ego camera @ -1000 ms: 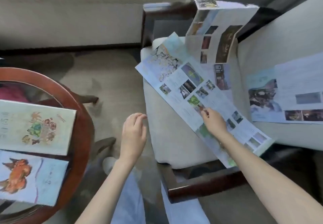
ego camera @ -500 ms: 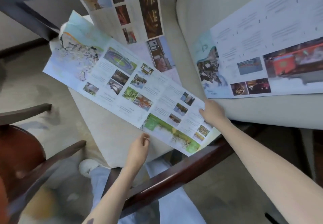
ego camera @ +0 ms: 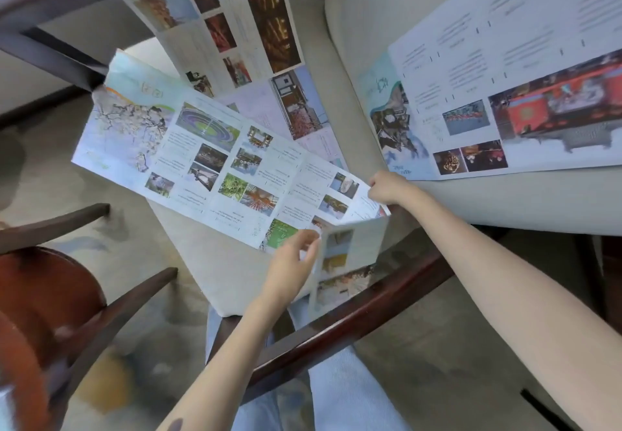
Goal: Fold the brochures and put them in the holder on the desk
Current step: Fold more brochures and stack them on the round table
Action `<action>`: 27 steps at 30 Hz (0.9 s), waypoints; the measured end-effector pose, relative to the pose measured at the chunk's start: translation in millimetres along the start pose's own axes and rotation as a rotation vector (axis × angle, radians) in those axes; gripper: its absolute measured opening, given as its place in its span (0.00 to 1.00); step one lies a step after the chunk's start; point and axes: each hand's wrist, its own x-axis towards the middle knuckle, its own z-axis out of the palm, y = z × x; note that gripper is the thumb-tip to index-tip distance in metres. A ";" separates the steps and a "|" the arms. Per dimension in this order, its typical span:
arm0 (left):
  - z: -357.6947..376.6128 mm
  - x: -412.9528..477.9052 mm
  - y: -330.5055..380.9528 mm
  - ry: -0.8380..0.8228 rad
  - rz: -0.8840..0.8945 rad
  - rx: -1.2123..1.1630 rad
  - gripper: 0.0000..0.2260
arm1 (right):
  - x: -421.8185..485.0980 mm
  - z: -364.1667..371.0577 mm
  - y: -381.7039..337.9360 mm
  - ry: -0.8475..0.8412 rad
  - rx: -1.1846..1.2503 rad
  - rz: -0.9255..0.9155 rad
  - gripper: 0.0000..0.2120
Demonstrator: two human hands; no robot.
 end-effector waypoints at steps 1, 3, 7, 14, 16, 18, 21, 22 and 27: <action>-2.6 -3.3 10.7 -0.047 0.025 -0.072 0.11 | -1.4 -4.2 -6.1 -0.018 0.035 0.002 0.11; -11.6 -11.5 29.9 -0.117 0.036 -0.263 0.16 | -4.8 -11.2 -16.6 -0.043 0.122 0.014 0.13; -49.4 -22.3 41.3 -0.249 0.071 -0.546 0.29 | -17.8 -21.4 -32.9 -0.051 0.353 0.089 0.11; -120.7 -30.3 6.6 -0.079 0.120 -0.311 0.11 | -53.3 -21.2 -51.6 -0.094 0.678 0.154 0.06; -133.6 -31.8 1.6 -0.061 0.100 -0.305 0.12 | -69.1 -19.1 -57.8 -0.120 0.778 0.102 0.07; -142.2 -34.0 1.1 -0.059 0.092 -0.279 0.14 | -86.2 -14.6 -65.0 -0.110 0.904 0.037 0.07; -147.6 -39.0 6.3 -0.048 0.158 -0.155 0.20 | -112.9 -5.2 -76.9 -0.099 1.016 -0.055 0.09; -148.3 -41.6 8.6 -0.061 0.190 -0.143 0.23 | -121.3 -1.7 -81.0 -0.110 1.028 -0.090 0.09; -150.9 -52.6 13.7 -0.296 0.158 -0.307 0.35 | -149.6 17.3 -93.6 -0.175 1.232 -0.187 0.11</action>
